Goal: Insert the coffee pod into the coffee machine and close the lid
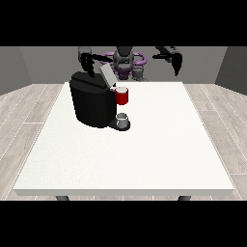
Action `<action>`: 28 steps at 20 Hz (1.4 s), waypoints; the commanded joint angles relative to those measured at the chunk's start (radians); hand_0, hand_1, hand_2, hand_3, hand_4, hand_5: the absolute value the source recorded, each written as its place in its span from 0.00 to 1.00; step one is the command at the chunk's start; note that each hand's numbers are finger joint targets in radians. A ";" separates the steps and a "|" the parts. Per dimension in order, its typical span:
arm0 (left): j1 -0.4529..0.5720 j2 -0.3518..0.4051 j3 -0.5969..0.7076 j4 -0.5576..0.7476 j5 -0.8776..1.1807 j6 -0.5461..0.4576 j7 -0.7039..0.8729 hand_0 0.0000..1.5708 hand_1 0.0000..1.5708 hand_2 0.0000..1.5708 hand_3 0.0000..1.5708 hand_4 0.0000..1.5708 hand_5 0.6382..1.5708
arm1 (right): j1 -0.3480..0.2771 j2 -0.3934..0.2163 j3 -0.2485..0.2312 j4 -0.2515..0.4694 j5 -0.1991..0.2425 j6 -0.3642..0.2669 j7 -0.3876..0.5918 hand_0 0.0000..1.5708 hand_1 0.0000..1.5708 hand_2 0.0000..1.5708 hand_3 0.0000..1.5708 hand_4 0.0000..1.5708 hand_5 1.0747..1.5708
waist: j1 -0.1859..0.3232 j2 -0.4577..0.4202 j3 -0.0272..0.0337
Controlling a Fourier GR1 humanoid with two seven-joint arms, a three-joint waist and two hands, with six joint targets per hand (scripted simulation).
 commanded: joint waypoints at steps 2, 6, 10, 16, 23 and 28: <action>0.066 -0.005 -0.034 -0.098 0.005 0.032 0.032 0.00 0.00 0.00 0.00 0.00 1.00 | -0.030 -0.003 0.012 0.056 0.023 0.030 -0.026 0.00 0.00 0.00 0.00 0.00 1.00 | -0.011 0.003 0.0001; 0.055 0.010 -0.033 -0.105 0.020 0.036 0.019 0.00 0.00 0.00 0.00 0.00 1.00 | -0.092 0.015 0.019 0.091 0.046 0.013 -0.025 0.00 0.00 0.00 0.00 0.00 1.00 | -0.015 0.039 0.0000; 0.038 0.053 0.002 -0.050 0.035 0.018 -0.058 0.00 0.00 0.00 0.00 0.00 1.00 | -0.165 0.004 -0.002 0.090 0.046 -0.001 -0.009 0.00 0.00 0.00 0.00 0.03 1.00 | -0.030 0.090 -0.0001; 0.050 0.048 0.008 -0.042 0.023 0.072 -0.065 0.00 0.00 0.00 0.00 0.00 1.00 | -0.120 0.033 0.041 0.107 0.062 0.045 -0.063 0.00 0.00 0.00 0.00 0.00 1.00 | -0.057 0.083 -0.0001; 0.054 0.049 -0.026 -0.083 0.036 0.056 -0.017 0.00 0.00 0.00 0.00 0.00 1.00 | -0.203 0.011 0.012 0.173 0.079 0.025 -0.072 0.00 0.00 0.00 0.00 0.00 1.00 | -0.013 0.101 -0.0001; 0.015 0.091 0.032 0.000 0.054 0.062 -0.062 0.00 0.00 0.00 0.00 0.08 1.00 | -0.262 0.065 0.076 0.142 0.122 0.004 -0.004 0.00 0.00 0.00 0.00 0.14 1.00 | -0.043 0.099 -0.0004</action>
